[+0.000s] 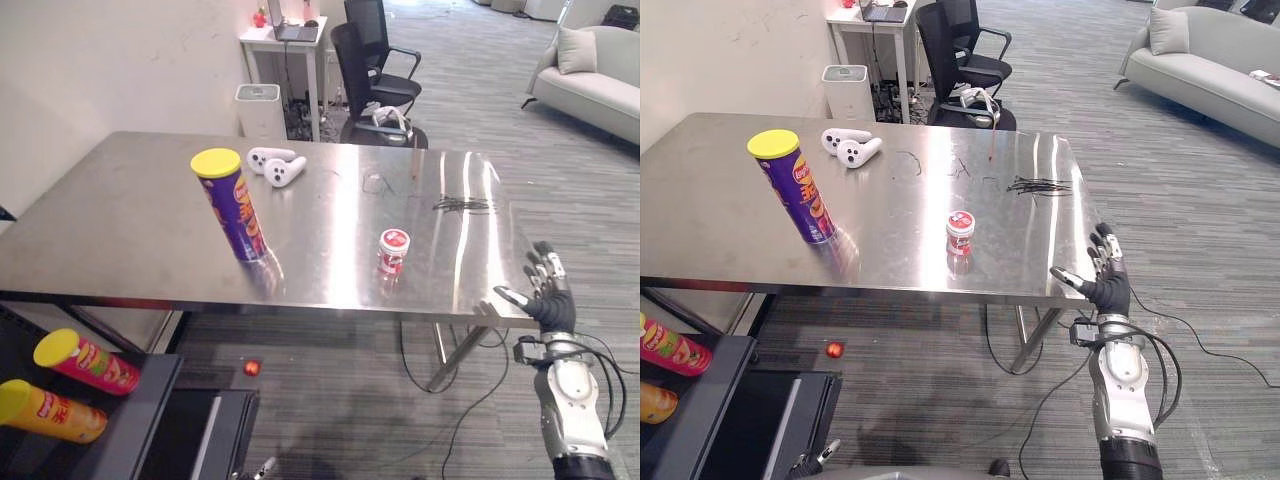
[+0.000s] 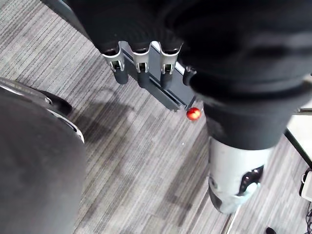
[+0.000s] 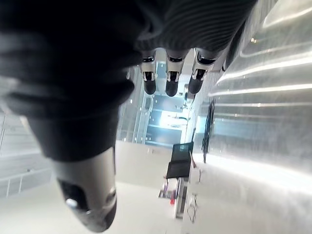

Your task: Put the gum and the chips on the shelf.

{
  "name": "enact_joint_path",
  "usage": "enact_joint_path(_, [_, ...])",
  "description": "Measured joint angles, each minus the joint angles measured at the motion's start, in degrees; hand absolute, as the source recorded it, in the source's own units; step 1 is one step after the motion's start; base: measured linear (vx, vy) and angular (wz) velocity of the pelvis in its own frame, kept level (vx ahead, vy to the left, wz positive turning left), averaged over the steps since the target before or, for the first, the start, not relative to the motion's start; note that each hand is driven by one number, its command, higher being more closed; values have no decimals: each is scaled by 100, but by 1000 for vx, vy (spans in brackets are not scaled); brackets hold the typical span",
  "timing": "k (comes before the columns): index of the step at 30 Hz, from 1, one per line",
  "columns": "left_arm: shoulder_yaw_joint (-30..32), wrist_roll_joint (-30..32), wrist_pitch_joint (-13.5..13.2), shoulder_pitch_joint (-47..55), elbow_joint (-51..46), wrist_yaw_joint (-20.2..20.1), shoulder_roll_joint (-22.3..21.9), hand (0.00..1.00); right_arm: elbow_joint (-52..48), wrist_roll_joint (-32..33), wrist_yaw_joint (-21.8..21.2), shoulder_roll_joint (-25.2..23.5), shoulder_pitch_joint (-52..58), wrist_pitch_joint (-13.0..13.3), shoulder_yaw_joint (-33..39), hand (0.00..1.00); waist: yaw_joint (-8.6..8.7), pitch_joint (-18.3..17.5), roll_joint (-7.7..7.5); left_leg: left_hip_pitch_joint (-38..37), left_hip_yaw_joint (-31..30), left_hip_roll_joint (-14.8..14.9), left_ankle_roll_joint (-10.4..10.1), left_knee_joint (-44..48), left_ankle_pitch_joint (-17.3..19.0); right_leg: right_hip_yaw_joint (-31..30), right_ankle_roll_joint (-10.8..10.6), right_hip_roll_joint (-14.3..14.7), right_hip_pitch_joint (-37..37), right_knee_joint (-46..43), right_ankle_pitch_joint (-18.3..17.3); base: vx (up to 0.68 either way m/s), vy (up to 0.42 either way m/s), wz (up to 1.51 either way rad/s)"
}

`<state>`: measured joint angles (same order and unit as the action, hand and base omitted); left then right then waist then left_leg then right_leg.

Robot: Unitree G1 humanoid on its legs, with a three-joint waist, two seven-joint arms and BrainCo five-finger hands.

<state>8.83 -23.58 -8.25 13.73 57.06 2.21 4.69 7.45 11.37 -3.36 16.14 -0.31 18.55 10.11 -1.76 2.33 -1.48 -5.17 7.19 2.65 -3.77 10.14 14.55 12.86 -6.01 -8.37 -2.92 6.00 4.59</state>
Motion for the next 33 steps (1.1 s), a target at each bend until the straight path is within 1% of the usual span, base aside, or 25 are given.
enact_joint_path(1, [-4, 0, -8, 0, -4, 2, 12, 0, 31, -1, -102, 51, -34, 0, -106, 0, -2, 27, -15, 3, -62, -32, 1, 38, -1, 62, -8, -38, -47, 0, 6, 5, 16, 19])
enact_joint_path(4, [-8, -1, -47, -4, -7, 2, 26, 0, 75, -8, -124, 95, -222, -2, -300, 0, 1, 78, -23, 99, -315, -106, 4, 112, -3, 178, -8, -108, -52, -5, 6, 12, 2, 23])
enact_joint_path(6, [-16, -1, -68, -3, -9, 2, 29, 0, 213, -8, -92, 101, -403, -12, -388, 0, -4, 151, -16, 114, -369, -125, 4, 212, -3, 260, -8, -144, -67, -47, 5, 4, -16, 23])
enact_joint_path(7, [-19, -2, -70, 10, -6, 2, 26, 0, 258, -9, -88, 101, -493, -83, -405, 0, -35, 189, 18, 123, -451, -127, 5, 226, -3, 281, -8, -151, -65, -100, 5, -16, -17, 17])
enact_joint_path(10, [-63, -2, -73, 14, -9, -4, 28, 0, 259, -11, -76, 101, -629, -112, -451, 0, -32, 230, 47, 207, -622, -127, 30, 224, -18, 399, -8, -169, -33, -159, 5, -15, -31, 29])
enact_joint_path(13, [-61, -2, -72, 22, -8, -7, 29, 0, 271, -12, -53, 109, -767, -180, -575, 0, -44, 251, 53, 212, -644, -126, 36, 224, -22, 412, -8, -168, -34, -189, 5, -17, -34, 6])
enact_joint_path(16, [-63, 0, -116, 12, -11, -19, 27, 0, 281, -12, -59, 145, -855, -205, -648, 0, -42, 305, 68, 213, -650, -126, 44, 224, -27, 440, -8, -183, -34, -208, 5, -22, -28, 2])
enact_joint_path(21, [-68, -2, -116, 9, -12, -34, 30, 0, 468, -12, -52, 199, -975, -236, -674, 0, -42, 352, 76, 243, -692, -128, 47, 226, -29, 541, -8, -189, -33, -208, 5, -36, -47, 6])
enact_joint_path(25, [-67, -2, -117, 16, -13, -31, 32, 0, 491, -13, 0, 206, -987, -341, -719, 0, -54, 407, 82, 294, -800, -128, 66, 235, -41, 587, -8, -183, -32, -208, 5, -31, -52, 12])
enact_joint_path(33, [-70, -2, -117, 15, -15, -35, 30, 0, 697, -19, 26, 207, -1144, -362, -842, 0, -75, 429, 88, 309, -817, -132, 78, 223, -48, 618, -8, -191, -32, -206, 5, -42, -44, 2])
